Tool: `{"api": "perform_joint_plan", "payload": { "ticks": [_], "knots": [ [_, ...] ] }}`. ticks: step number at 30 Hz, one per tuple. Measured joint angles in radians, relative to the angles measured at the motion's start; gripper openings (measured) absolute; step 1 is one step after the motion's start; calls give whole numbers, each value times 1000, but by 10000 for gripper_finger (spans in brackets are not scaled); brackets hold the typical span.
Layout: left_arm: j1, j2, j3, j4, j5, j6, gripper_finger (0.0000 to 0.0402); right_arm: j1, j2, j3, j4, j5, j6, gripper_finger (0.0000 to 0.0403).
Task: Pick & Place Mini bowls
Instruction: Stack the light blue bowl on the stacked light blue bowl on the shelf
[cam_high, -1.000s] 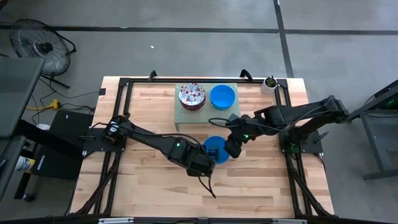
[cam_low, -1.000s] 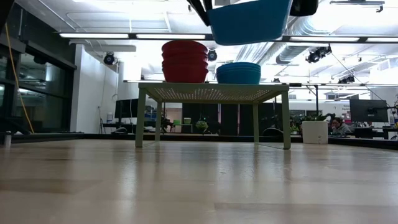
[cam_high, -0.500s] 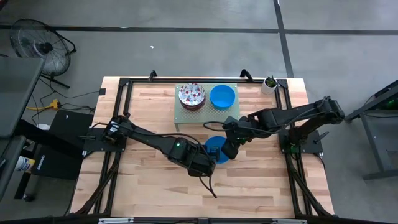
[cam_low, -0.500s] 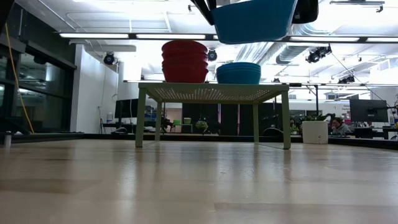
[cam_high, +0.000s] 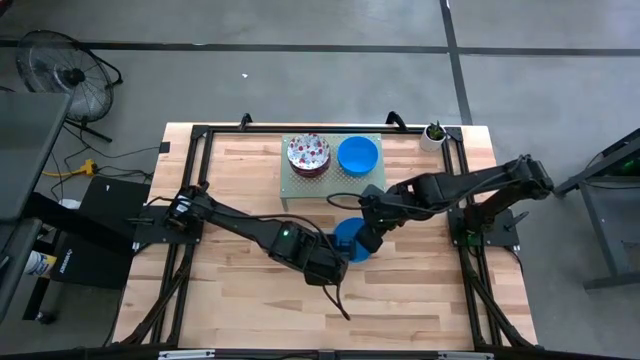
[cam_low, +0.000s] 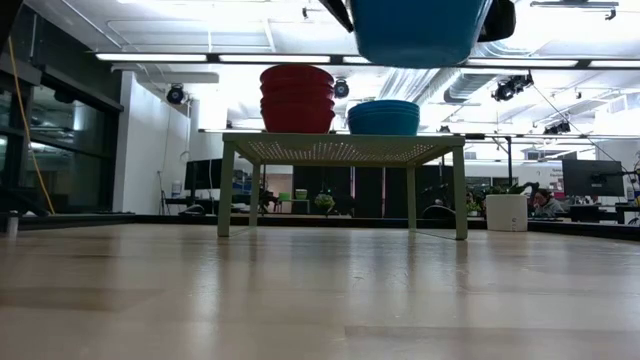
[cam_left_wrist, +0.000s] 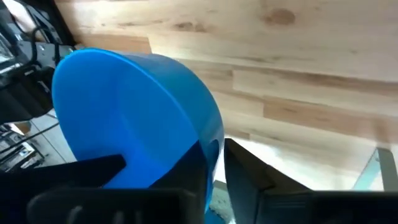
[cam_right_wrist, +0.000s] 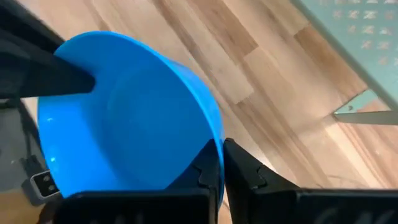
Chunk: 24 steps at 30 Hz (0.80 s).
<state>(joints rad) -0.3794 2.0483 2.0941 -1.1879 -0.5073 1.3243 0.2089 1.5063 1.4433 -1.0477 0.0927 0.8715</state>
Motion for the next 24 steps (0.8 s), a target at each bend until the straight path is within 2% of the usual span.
{"api": "perform_joint_plan", "payload": {
  "ticks": [7, 12, 16, 20, 24],
  "knots": [
    [1, 0, 0, 29, 73, -2, 143, -6, 0, 0, -3, -19, -25, 0],
    [0, 0, -2, -28, 20, -66, 206, -6, -2, -19, -5, -20, -26, 0],
    [1, 0, -2, -75, -56, -146, 216, -8, -3, -52, -15, -21, -14, 0],
    [8, -5, -2, -123, -59, -245, 210, -16, -3, -66, -11, -18, -13, 0],
    [9, -10, -2, -140, -95, -273, 200, -41, -3, -66, -14, -20, -25, 0]
  ]
}}
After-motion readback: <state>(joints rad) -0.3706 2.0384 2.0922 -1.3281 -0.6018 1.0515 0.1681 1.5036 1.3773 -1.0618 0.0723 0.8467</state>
